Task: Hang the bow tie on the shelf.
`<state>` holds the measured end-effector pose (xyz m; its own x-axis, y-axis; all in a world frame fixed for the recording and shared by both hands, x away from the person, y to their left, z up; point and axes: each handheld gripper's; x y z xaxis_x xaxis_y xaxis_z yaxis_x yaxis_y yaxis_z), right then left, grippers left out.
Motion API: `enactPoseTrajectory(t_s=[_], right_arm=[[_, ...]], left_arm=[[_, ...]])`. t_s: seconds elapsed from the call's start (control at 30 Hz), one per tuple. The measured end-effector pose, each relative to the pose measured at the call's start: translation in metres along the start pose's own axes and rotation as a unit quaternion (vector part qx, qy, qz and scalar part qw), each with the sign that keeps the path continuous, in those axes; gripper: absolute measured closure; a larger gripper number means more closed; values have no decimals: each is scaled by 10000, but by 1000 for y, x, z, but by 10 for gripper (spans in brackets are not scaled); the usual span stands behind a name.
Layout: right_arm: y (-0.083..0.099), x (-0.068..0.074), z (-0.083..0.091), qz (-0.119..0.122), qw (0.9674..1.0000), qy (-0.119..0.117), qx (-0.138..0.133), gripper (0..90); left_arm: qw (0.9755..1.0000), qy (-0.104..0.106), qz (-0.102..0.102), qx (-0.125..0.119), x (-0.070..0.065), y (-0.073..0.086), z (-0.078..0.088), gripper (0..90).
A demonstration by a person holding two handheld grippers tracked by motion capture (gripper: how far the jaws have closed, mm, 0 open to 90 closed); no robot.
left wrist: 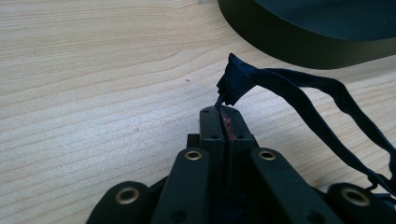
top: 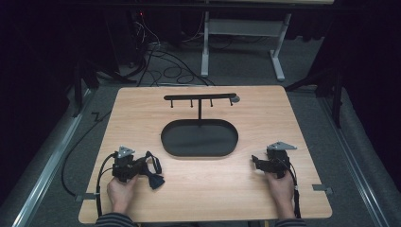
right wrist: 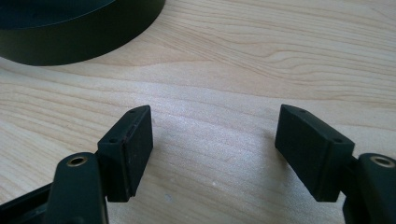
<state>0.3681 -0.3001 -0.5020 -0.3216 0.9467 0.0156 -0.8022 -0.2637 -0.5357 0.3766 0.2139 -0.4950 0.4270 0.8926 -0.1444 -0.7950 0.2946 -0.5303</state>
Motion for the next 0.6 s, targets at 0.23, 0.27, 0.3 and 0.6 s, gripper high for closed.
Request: enactPoseTrajectory(t_s=[0.23,0.27,0.3,0.6], right_arm=[[0,0,0,-12,10000,-6,1,289],[0,0,0,-13,10000,-7,1,289],[0,0,0,-18,10000,-6,5,289],[0,0,0,-6,10000,-6,3,289]], left_arm=[[9999,74,-18,-148,-2,1,10,887],[9998,75,-36,-159,-3,1,11,887],[9998,47,-73,-163,-4,1,13,887],[9986,74,-300,-441,-14,-4,34,888]])
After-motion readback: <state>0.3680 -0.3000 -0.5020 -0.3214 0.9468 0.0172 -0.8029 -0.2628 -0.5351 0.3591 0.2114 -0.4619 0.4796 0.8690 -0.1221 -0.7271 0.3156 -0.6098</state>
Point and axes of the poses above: each handheld gripper's, and its own axes: z roughly backward along the jaws, y roughly out of its underside, x roughly to its left, and after that the axes turned 14 degrees about x, right-handed
